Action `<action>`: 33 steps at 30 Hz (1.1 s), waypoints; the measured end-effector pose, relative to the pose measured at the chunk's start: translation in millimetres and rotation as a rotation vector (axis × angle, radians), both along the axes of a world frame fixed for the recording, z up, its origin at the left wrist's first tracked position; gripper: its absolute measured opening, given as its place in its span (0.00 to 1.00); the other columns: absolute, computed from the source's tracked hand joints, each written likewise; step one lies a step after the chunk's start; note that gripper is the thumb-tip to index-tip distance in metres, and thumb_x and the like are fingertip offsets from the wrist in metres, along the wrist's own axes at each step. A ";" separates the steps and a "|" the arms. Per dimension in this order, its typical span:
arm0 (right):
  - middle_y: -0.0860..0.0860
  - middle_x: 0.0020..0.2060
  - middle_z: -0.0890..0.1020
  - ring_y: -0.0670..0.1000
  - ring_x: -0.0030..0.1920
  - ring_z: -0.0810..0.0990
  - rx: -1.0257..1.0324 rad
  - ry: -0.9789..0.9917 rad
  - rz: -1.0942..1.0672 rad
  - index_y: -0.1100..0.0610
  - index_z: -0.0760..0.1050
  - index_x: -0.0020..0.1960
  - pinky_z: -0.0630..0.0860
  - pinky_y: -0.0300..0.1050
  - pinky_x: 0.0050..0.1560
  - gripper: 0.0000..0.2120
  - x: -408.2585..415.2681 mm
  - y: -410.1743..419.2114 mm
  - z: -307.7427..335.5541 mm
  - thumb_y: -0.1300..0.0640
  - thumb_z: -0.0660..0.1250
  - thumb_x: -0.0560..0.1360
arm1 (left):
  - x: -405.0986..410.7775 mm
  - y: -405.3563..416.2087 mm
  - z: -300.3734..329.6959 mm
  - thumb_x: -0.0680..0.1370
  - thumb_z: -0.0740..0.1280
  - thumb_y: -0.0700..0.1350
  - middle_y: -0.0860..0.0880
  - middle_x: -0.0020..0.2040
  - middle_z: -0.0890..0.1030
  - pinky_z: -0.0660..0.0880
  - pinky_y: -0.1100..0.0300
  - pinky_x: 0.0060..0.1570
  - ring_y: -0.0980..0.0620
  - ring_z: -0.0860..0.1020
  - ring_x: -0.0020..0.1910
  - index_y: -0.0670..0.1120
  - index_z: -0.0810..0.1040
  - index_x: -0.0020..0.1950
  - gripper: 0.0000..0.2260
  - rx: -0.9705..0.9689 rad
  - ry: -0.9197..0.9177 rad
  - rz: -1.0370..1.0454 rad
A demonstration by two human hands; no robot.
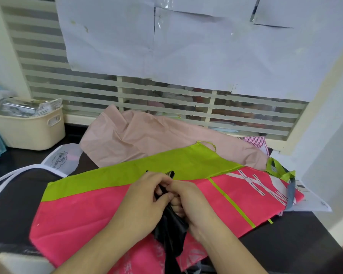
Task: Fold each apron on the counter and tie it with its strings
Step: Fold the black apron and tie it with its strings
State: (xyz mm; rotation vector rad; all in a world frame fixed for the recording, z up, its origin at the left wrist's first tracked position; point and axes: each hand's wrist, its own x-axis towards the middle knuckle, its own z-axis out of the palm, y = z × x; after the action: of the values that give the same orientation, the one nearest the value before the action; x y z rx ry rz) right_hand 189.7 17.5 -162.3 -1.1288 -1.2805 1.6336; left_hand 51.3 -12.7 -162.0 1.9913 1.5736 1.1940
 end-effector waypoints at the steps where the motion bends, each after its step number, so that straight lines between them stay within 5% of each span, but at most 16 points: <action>1: 0.47 0.27 0.60 0.45 0.26 0.52 -0.001 -0.005 0.019 0.50 0.74 0.37 0.49 0.39 0.25 0.13 2.3 0.5 -1.7 0.60 0.62 0.78 | 0.1 1.9 -1.7 0.73 0.78 0.38 0.59 0.45 0.79 0.70 0.70 0.45 0.56 0.78 0.47 0.56 0.83 0.51 0.14 -0.020 0.004 0.011; 6: 0.48 0.25 0.59 0.45 0.25 0.55 0.031 0.110 0.022 0.52 0.73 0.30 0.51 0.39 0.26 0.13 13.3 8.9 -5.4 0.50 0.65 0.72 | -2.6 10.5 -0.3 0.74 0.78 0.40 0.60 0.37 0.84 0.72 0.69 0.40 0.59 0.81 0.41 0.54 0.87 0.43 0.08 -0.081 -0.057 0.115; 14: 0.58 0.39 0.77 0.56 0.42 0.73 0.371 0.217 -0.021 0.60 0.74 0.34 0.65 0.53 0.46 0.13 18.8 21.3 -16.0 0.58 0.68 0.76 | 11.1 17.2 7.0 0.80 0.72 0.39 0.52 0.37 0.87 0.78 0.58 0.43 0.53 0.85 0.39 0.47 0.83 0.44 0.06 -0.120 -0.342 0.149; 23: 0.62 0.43 0.77 0.58 0.40 0.74 0.393 0.477 -0.003 0.69 0.82 0.44 0.66 0.51 0.40 0.09 16.8 34.5 -34.1 0.66 0.64 0.74 | 8.1 31.1 8.9 0.75 0.68 0.33 0.54 0.34 0.86 0.73 0.67 0.36 0.59 0.81 0.33 0.48 0.85 0.40 0.12 -0.222 -0.172 0.110; 29: 0.55 0.47 0.80 0.53 0.39 0.79 0.512 0.282 -0.136 0.62 0.86 0.46 0.74 0.43 0.37 0.12 16.4 35.8 -41.4 0.75 0.69 0.74 | 6.8 30.0 13.1 0.77 0.68 0.34 0.52 0.40 0.88 0.80 0.49 0.49 0.50 0.85 0.43 0.50 0.87 0.43 0.12 -0.276 -0.133 -0.051; 33: 0.54 0.45 0.80 0.51 0.42 0.80 0.584 0.229 -0.204 0.60 0.85 0.43 0.78 0.41 0.42 0.13 16.6 37.1 -44.8 0.77 0.71 0.72 | 12.2 25.4 12.1 0.76 0.67 0.32 0.54 0.41 0.87 0.77 0.56 0.47 0.54 0.83 0.42 0.50 0.86 0.45 0.15 -0.252 -0.068 -0.037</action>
State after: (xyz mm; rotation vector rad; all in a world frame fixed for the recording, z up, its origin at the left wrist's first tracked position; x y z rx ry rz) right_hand 206.3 54.6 -207.1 -0.6653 -1.3200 1.0942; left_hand 63.5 12.6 -149.9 1.7923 1.5617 0.9843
